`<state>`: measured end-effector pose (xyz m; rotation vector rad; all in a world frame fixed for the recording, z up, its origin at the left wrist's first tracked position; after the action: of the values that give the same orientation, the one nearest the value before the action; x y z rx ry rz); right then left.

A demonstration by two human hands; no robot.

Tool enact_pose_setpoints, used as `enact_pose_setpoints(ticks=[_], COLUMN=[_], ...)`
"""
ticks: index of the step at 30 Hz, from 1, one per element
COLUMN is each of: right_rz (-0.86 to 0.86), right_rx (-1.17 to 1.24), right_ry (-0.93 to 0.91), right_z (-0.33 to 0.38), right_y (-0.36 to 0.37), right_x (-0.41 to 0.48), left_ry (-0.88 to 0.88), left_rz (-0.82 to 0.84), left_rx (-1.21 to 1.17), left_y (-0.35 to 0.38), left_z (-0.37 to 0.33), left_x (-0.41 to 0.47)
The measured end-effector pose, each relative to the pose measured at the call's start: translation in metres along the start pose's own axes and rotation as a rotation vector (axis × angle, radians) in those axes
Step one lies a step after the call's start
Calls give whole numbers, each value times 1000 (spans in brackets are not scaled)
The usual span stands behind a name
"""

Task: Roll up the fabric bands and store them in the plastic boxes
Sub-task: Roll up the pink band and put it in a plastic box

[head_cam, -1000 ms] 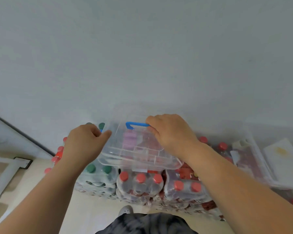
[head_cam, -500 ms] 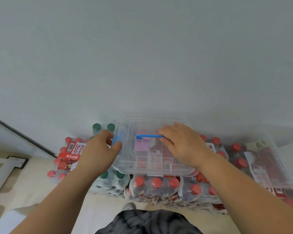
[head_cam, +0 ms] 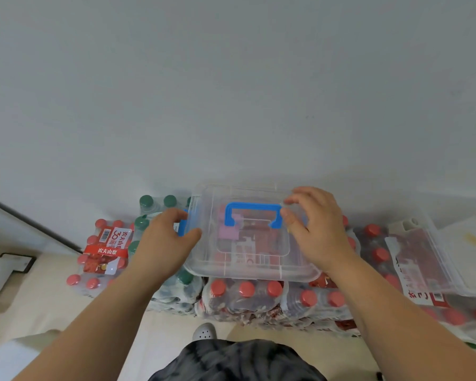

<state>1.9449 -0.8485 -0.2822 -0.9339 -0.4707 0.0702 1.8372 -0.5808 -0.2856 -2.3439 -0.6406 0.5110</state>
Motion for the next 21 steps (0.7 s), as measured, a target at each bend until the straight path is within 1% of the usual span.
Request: enact_pose_setpoints(ticks=[3, 5, 7, 9, 11, 14, 18, 21], right_rz=[-17, 34, 100, 97, 35, -76, -90, -76], right_rx=[98, 128, 284, 482, 560, 551, 448, 452], right_ry=[249, 495, 757, 903, 942, 877, 763, 711], right_z=[-16, -32, -44, -49, -50, -49, -43, -43], right_y=[-3, 0, 5, 8, 6, -1, -11, -16], right_x=[-4, -11, -24, -36, -41, -39, -34, -34], left_ry=[-25, -22, -10, -18, -68, -154, -138, -96], left_rz=[-34, -36, -38, -47, -45, -60, -128, -152], left_rx=[-8, -9, -14, -38, -100, -211, -208, -184], left_y=[3, 5, 10, 14, 16, 15, 16, 19], left_z=[-4, -8, -9, -8, -6, -5, -10, -17], left_x=[-2, -5, -7, -8, -7, -7, -6, -9])
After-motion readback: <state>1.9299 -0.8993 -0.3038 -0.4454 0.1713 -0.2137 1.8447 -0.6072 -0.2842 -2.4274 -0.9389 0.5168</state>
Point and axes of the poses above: each hand's wrist, its own x-axis towards the middle knuckle, its own y-axis out of the palm, z = x × y, the point moved 4 cm from there along x, towards the middle knuckle, and after that the axes turned 9 degrees about -z, right-handed, at the moved point
